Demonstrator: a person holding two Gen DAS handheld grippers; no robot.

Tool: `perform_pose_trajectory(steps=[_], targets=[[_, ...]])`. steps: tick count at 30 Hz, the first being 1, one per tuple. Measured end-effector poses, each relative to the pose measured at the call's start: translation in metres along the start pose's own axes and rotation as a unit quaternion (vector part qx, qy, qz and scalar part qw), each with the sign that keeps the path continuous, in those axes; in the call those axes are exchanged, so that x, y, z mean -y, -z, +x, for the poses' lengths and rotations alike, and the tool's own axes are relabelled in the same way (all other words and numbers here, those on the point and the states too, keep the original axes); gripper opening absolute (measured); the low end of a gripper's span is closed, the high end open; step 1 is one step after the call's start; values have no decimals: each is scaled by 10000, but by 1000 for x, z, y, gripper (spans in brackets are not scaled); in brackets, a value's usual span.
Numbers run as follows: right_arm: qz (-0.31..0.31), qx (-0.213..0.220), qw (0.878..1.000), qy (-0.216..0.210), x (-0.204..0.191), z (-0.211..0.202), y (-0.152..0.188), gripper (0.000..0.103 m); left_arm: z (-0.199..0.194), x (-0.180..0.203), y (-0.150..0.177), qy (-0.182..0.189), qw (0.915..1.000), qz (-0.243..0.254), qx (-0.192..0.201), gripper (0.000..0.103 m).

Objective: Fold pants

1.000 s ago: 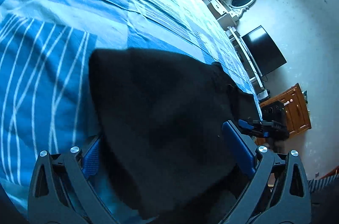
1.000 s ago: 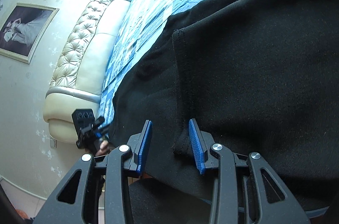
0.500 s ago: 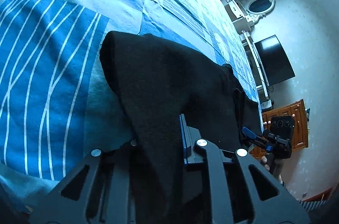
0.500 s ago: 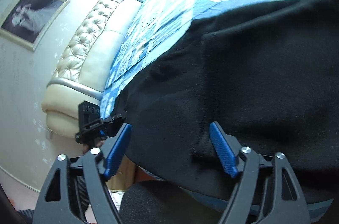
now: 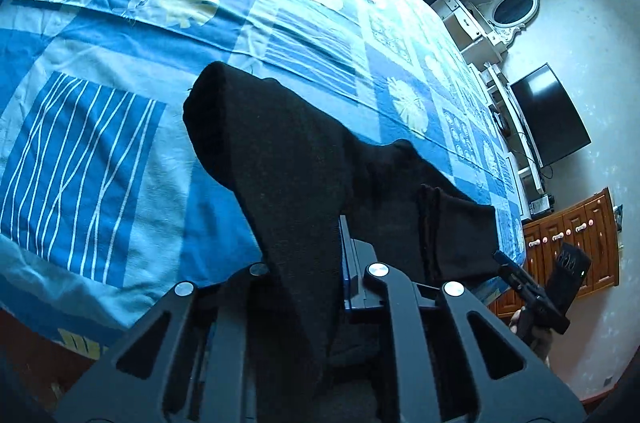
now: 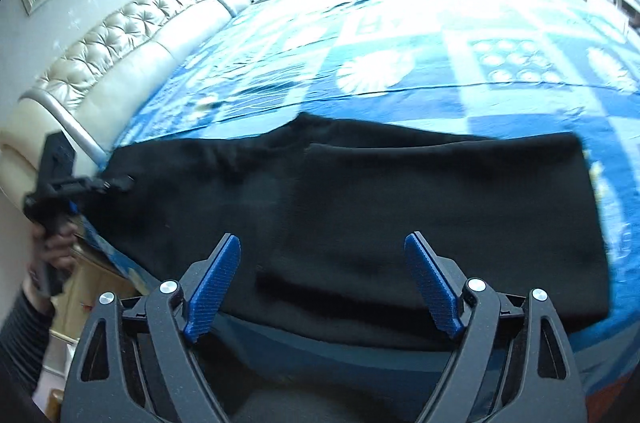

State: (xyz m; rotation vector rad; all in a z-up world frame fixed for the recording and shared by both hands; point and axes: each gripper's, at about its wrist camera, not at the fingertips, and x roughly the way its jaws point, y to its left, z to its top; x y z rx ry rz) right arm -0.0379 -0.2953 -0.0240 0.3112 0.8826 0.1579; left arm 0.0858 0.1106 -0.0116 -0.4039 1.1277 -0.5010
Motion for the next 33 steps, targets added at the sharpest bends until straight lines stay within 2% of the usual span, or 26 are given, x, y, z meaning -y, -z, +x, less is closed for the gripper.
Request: perform_pose_trajectory(steps=[6, 12, 15, 20, 24, 33], targets=[[343, 236, 9990, 155, 34, -25, 8, 84, -8, 59, -8, -235, 9996, 135, 63, 14], [860, 353, 9945, 490, 72, -42, 12, 84, 7, 143, -10, -659, 9943, 822, 137, 13], [997, 527, 9911, 713, 88, -53, 11, 84, 26, 179, -9, -753, 9917, 1039, 82, 13], [1153, 773, 9874, 761, 109, -73, 15, 84, 67, 227, 2, -1052, 9858, 1310, -43, 13], [1253, 866, 9855, 748, 123, -82, 22, 84, 107, 260, 15, -1470, 9768, 1554, -104, 13], [1537, 1011, 9799, 769, 156, -96, 39, 84, 183, 306, 44, -2188, 9561, 1935, -233, 13]])
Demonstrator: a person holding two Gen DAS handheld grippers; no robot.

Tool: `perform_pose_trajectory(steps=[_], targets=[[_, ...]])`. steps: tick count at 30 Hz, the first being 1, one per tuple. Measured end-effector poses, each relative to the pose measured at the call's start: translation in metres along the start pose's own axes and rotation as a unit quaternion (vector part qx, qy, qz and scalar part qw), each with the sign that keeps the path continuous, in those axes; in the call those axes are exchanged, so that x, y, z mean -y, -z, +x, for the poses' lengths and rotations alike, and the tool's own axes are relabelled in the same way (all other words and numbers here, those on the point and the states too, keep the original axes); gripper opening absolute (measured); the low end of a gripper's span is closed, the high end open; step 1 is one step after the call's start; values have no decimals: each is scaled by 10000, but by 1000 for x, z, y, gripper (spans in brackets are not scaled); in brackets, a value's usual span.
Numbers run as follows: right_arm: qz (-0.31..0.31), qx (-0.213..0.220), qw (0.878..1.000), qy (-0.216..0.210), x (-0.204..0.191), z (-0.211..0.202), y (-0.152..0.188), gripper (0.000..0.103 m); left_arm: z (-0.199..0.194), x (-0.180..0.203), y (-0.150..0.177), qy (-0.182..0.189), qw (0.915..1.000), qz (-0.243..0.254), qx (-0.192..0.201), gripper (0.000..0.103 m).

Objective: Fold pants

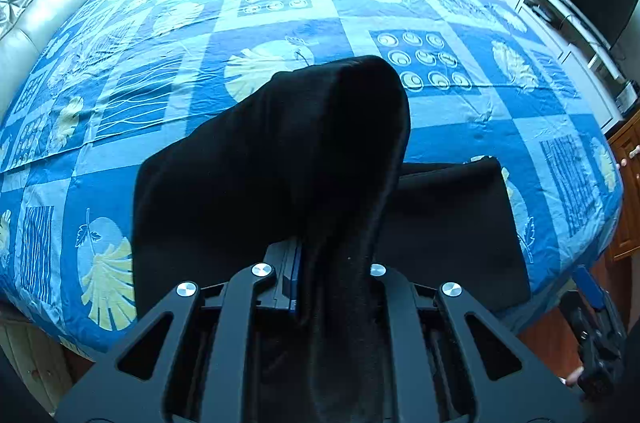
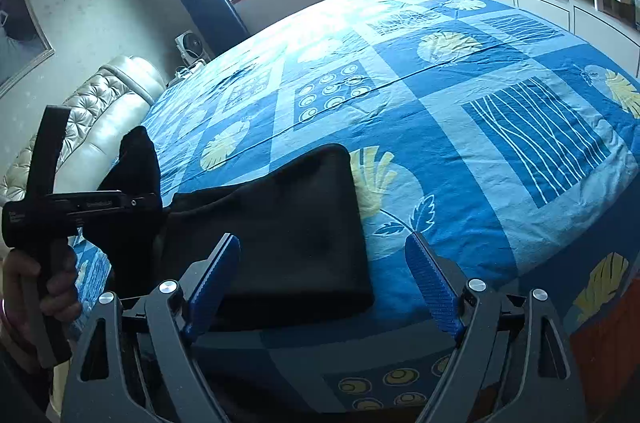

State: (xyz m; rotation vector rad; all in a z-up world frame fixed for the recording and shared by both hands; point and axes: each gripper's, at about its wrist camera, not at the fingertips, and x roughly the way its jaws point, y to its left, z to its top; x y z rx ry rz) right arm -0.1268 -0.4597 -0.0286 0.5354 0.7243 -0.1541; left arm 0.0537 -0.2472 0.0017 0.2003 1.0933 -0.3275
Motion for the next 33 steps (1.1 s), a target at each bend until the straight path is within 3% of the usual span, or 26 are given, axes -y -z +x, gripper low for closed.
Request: perform_pose_trajectory(steps=[9, 29, 33], targets=[[390, 0, 9992, 35, 35, -1, 7, 84, 32, 54, 12, -814, 9962, 315, 74, 13], [693, -170, 9974, 36, 60, 9, 21, 84, 58, 92, 33, -1565, 9840, 786, 341, 13], [728, -173, 9972, 79, 62, 9, 20, 84, 58, 97, 36, -1595, 9819, 930, 415, 17]])
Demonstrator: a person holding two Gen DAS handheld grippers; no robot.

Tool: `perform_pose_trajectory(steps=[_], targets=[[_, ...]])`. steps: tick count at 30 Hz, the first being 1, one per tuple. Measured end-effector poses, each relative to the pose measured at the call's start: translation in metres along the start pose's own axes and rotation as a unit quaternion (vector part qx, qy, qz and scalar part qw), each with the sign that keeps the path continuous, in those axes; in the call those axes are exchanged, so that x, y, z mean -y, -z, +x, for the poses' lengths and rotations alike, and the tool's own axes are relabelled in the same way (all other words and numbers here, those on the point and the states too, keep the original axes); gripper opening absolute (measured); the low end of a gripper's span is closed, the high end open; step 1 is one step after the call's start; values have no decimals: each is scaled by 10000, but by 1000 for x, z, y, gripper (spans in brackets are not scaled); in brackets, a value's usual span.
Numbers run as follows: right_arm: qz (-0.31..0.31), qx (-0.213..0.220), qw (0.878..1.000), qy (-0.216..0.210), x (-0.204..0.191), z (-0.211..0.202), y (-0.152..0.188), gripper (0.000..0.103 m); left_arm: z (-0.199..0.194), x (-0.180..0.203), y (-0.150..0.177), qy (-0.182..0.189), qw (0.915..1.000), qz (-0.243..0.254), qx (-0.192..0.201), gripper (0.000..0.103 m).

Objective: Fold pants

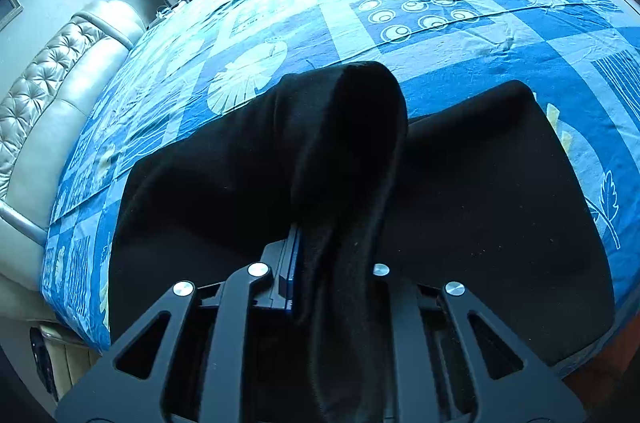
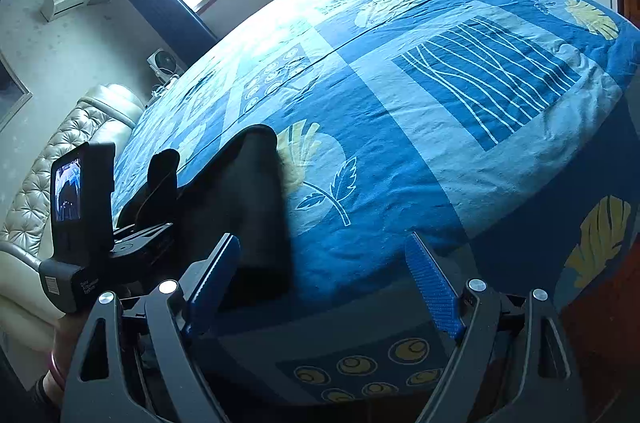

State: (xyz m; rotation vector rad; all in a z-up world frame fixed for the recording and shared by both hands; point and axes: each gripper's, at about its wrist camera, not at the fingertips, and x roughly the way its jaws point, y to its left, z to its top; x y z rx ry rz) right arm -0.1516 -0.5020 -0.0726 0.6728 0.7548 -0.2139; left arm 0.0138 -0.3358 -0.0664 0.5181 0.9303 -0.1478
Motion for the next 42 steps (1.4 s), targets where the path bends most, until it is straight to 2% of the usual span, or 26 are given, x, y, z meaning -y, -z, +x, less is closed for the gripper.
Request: perform_pose_trajectory(steps=[2, 3, 4, 5, 7, 11, 14, 16, 21, 22, 25, 28, 33, 38, 39, 41, 42], targets=[[8, -8, 10000, 22, 0, -1, -1, 84, -4, 2, 1, 74, 9999, 62, 92, 24], [-7, 2, 10000, 36, 0, -2, -1, 84, -6, 3, 2, 150, 9998, 83, 124, 31], [-33, 14, 10000, 56, -1, -3, -1, 84, -10, 3, 3, 290, 9994, 87, 166, 42], [-64, 24, 9999, 80, -2, -4, -2, 84, -13, 3, 3, 399, 9989, 79, 212, 49], [-109, 49, 9999, 119, -4, -8, -4, 84, -25, 0, 6, 708, 9968, 14, 380, 75], [-188, 134, 9996, 133, -10, -16, -9, 84, -55, -18, 17, 1411, 9873, -113, 715, 90], [-218, 88, 9997, -89, -19, -20, -13, 84, -73, -51, 30, 1830, 9787, -329, 873, 92], [-261, -18, 9989, -381, -29, -19, -16, 84, -82, -85, 41, 1989, 9733, -610, 969, 95], [-341, -557, 9890, -1326, -69, 5, -24, 84, -74, -170, 65, 2083, 9649, -1226, 1026, 96], [-372, -698, 9862, -1452, -78, 14, -26, 84, -70, -185, 71, 2012, 9649, -1305, 1069, 96], [-554, -1052, 9814, -1505, -104, 48, -31, 84, -57, -220, 87, 1634, 9709, -1401, 1052, 96], [-512, -1337, 9798, -1398, -117, 80, -33, 84, -40, -246, 104, 1595, 9715, -1560, 806, 96], [-340, -1704, 9780, -1158, -127, 119, -29, 84, -19, -275, 130, 1788, 9633, -1942, 488, 96], [-554, -1946, 9707, -1294, -145, 126, -20, 84, -6, -281, 145, 1963, 9568, -2121, 330, 96], [-604, -2014, 9686, -1327, -149, 127, -17, 81, -3, -281, 145, 2014, 9557, -2129, 270, 96], [-769, -2059, 9682, -1191, -159, 130, -12, 69, 0, -279, 145, 2093, 9548, -2098, 223, 96], [-804, -2098, 9677, -1141, -161, 132, -10, 45, 0, -279, 145, 2091, 9549, -2096, 232, 96]])
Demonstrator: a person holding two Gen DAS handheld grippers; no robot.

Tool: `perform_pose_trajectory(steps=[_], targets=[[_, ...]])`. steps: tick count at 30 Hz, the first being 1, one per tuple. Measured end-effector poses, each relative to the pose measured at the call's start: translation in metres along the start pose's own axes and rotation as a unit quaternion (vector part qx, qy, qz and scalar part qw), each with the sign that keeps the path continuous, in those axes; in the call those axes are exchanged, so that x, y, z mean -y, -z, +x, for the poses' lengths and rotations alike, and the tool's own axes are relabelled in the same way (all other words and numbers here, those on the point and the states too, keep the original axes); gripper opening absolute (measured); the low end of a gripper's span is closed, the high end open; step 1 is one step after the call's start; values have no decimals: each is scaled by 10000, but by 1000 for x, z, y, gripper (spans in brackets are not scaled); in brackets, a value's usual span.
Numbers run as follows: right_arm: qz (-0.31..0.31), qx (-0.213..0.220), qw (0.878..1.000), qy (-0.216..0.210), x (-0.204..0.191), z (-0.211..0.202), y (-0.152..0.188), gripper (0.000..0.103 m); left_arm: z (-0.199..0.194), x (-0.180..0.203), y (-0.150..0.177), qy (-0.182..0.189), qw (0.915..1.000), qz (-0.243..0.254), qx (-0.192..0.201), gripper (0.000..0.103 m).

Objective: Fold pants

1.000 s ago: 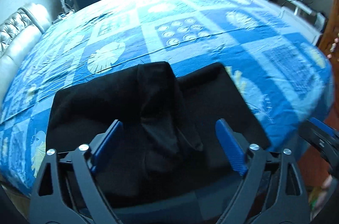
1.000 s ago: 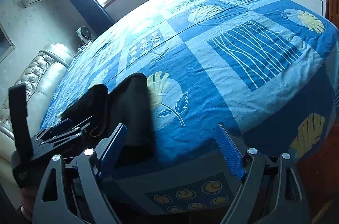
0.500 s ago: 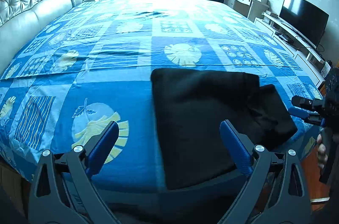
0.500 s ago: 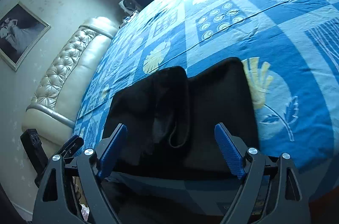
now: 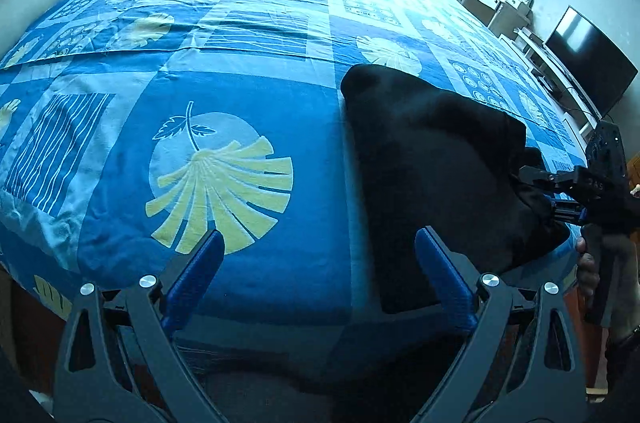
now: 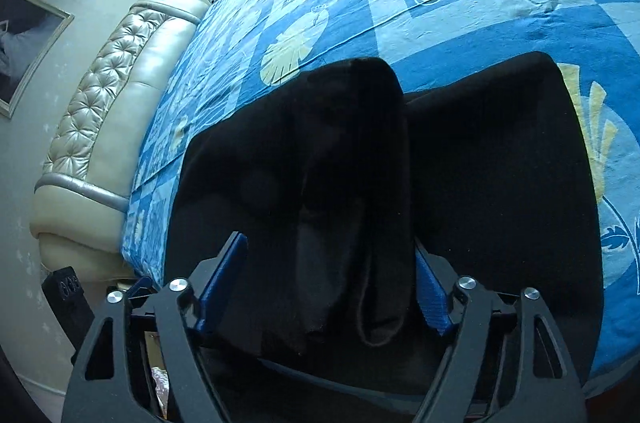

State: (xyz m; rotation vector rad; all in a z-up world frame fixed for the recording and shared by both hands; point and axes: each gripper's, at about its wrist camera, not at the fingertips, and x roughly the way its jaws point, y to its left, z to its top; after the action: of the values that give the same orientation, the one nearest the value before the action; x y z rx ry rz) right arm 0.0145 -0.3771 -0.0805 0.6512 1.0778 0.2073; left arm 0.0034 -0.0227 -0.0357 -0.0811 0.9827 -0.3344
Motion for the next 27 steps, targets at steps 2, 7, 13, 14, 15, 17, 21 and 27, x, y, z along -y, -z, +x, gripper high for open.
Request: perform_pose_trajectory(steps=[2, 7, 13, 14, 15, 17, 21, 27], targets=[[97, -140, 9998, -98, 0, 6, 0, 20, -1, 0, -1, 13, 10000, 2, 17, 96], [-272, 260, 9993, -67, -18, -21, -2, 14, -4, -2, 0, 5, 10000, -19, 47, 96], [-571, 864, 9946, -75, -25, -73, 0, 13, -2, -4, 0, 55, 9999, -123, 11, 96], [-597, 911, 9940, -21, -22, -79, 0, 13, -2, -4, 0, 63, 9999, -118, 7, 96], [-594, 940, 9938, 45, -17, -83, 0, 13, -1, -2, 1, 58, 9999, -97, 8, 96], [-502, 941, 9942, 122, -3, -87, -4, 13, -1, 1, 1, 63, 10000, -52, 7, 96], [-217, 851, 9958, 248, 25, -77, -1, 13, 2, 7, 4, 93, 9999, 24, -32, 96], [401, 750, 9963, 86, 74, -57, 8, 13, 7, 12, 9, 115, 9998, 77, -112, 96]])
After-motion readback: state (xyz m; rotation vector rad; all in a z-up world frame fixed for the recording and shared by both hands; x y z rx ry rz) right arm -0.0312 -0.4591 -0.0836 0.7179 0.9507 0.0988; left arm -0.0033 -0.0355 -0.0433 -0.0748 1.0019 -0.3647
